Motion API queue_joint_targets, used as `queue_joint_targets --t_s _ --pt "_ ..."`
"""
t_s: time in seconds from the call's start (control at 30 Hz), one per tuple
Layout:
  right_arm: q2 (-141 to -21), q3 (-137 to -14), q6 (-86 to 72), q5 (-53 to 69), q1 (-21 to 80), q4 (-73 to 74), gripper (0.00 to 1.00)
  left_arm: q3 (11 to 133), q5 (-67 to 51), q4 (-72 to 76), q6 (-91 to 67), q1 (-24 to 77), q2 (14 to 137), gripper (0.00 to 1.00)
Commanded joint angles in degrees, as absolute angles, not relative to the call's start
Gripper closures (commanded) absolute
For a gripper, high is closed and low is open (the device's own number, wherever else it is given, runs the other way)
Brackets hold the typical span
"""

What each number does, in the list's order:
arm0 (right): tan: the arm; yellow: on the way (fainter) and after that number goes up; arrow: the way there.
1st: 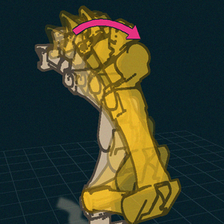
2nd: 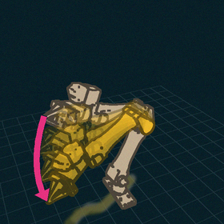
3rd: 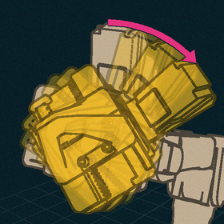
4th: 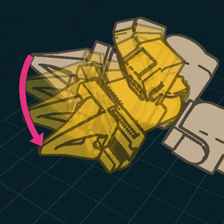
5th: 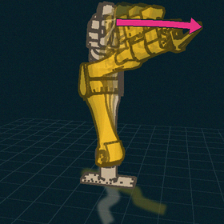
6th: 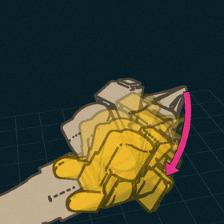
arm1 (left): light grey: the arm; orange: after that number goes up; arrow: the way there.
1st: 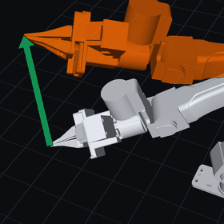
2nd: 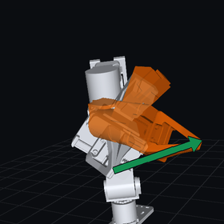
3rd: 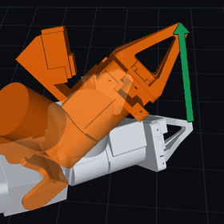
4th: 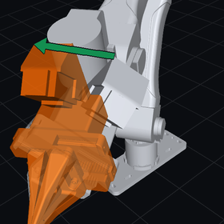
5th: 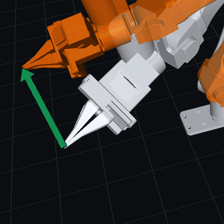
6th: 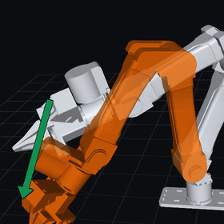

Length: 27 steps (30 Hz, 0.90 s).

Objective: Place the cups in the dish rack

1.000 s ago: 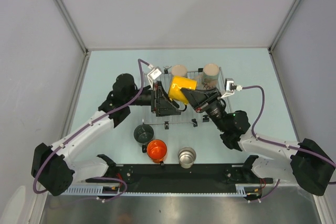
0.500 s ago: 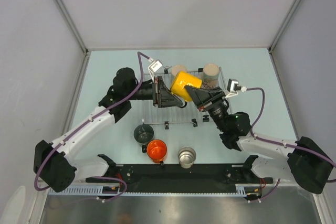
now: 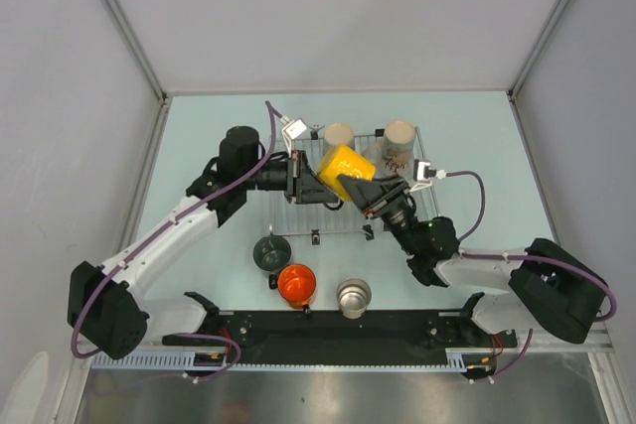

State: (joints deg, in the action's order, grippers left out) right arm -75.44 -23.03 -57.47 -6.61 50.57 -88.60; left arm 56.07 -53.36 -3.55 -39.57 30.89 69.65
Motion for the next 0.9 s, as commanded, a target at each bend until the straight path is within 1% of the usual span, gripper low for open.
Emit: queue_joint_targets --t_s 0.0,0.03,0.1,0.17,0.3,0.37,0.4,0.47,0.53,0.57,0.6,0.67,0.7,0.77,0.8,0.87 --pt "-74.7 -18.1 -58.1 2.6 54.1 -89.3 0.54 65.4 -47.3 2.0 -25.2 32.5 68.6 0.99" --pt "-73.3 -17.3 -57.9 2.5 54.0 -88.3 0.47 66.0 -46.0 0.5 -23.0 32.7 68.3 0.99" --pt "-69.3 -17.0 -57.0 1.7 53.9 -83.0 0.42 66.4 -42.0 -3.1 -17.3 32.9 67.5 0.99" --pt "-65.5 -16.7 -55.7 0.8 54.1 -78.3 0.41 66.2 -40.2 -4.0 -15.0 33.1 66.4 0.99" --pt "-61.7 -15.6 -55.0 0.4 53.8 -76.0 0.39 64.9 -38.3 -4.1 -12.0 33.5 65.4 1.0" --pt "-59.2 -15.0 -54.8 0.4 53.6 -73.8 0.36 64.6 -38.0 -4.0 -11.4 33.4 65.1 0.99" --pt "-57.9 -14.8 -54.5 0.3 53.6 -72.6 0.29 64.4 -37.8 -4.1 -11.0 33.5 65.0 0.99" --pt "-53.6 -13.6 -53.9 0.1 53.5 -67.8 0.23 64.5 -36.3 -4.0 -9.8 33.5 64.3 0.99" --pt "-49.9 -12.4 -53.7 -2.8 53.3 -61.3 0.21 64.7 -35.6 -4.4 -8.7 33.4 63.8 0.99" --pt "-45.1 -11.8 -53.9 -3.5 53.2 -58.3 0.17 64.7 -35.3 -4.3 -8.5 33.5 63.4 0.99" --pt "-43.0 -11.8 -53.6 -3.8 53.1 -51.9 0.16 64.7 -35.2 -4.1 -8.3 33.4 63.4 0.99" --pt "-38.1 -12.0 -53.4 -4.7 53.1 -45.9 0.13 65.3 -34.7 -4.5 -7.8 33.4 63.9 0.99" --pt "-32.7 -12.3 -52.6 -5.0 53.1 -39.4 0.11 65.6 -34.4 -5.0 -7.5 33.4 64.1 0.99" --pt "-27.3 -13.2 -51.8 -7.3 53.3 -31.9 0.11 66.3 -32.7 -5.5 -6.2 33.7 64.9 0.99" --pt "-21.5 -14.7 -50.9 -8.4 53.5 -25.2 0.1 66.9 -32.2 -7.5 -5.5 34.0 66.8 0.99" --pt "-16.7 -16.5 -48.2 -13.1 53.8 -19.1 0.1 68.5 -31.3 -9.7 -3.2 35.2 69.4 0.99"
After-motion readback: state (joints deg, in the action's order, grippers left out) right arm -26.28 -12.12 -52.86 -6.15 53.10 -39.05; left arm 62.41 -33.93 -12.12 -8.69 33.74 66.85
